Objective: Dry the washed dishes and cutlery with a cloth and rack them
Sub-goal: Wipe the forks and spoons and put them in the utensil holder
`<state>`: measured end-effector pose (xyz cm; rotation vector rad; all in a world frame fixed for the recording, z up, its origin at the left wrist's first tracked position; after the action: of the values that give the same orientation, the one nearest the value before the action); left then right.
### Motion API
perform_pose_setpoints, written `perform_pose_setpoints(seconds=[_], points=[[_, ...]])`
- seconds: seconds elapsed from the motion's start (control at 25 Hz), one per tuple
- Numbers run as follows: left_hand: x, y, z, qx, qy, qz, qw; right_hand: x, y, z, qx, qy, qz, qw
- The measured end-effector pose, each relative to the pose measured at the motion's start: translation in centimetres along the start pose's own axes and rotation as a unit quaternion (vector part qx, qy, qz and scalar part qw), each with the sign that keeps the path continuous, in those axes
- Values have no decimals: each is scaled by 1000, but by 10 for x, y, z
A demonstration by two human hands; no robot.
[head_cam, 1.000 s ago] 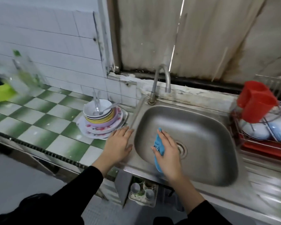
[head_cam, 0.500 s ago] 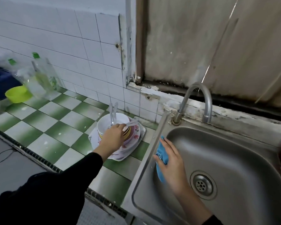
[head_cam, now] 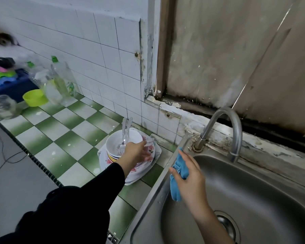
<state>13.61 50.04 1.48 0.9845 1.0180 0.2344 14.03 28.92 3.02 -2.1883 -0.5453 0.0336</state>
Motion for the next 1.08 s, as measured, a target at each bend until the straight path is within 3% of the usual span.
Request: perform_pose_setpoints(seconds=[0.12,0.24,0.52,0.6,0.76,1.08], points=[[5,-8,9,-134,5,-56,989,-3,2,-5,12,-12,5,1000],[5,-15,16,-265,-27,-130,955,-10,5,-9,19,-19,15,1000],[4,-21,18,-362,-23,-133,922,-32,14,-25,14,-12,27,999],[-13,-21,16,-357,-46,-121,925,-38,13,-31,8,-4,18,1000],[-48,-29,-6,-303,-13,-72,950,-50,7,-40,3,2,6,1000],[-103,-52,-58,-213,-37,-102,971,-69,-9,-43,8,-14,6,1000]])
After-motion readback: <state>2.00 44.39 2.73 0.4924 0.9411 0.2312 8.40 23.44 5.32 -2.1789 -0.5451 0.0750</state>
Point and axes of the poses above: each hand's wrist, its own x-axis towards the middle knuckle, its own z-axis out of the palm, y = z × x, the point moved 2 cm from there along x, towards the middle knuckle, and after that the axes turned 13 degrees about -x, right-handed, at the moved point
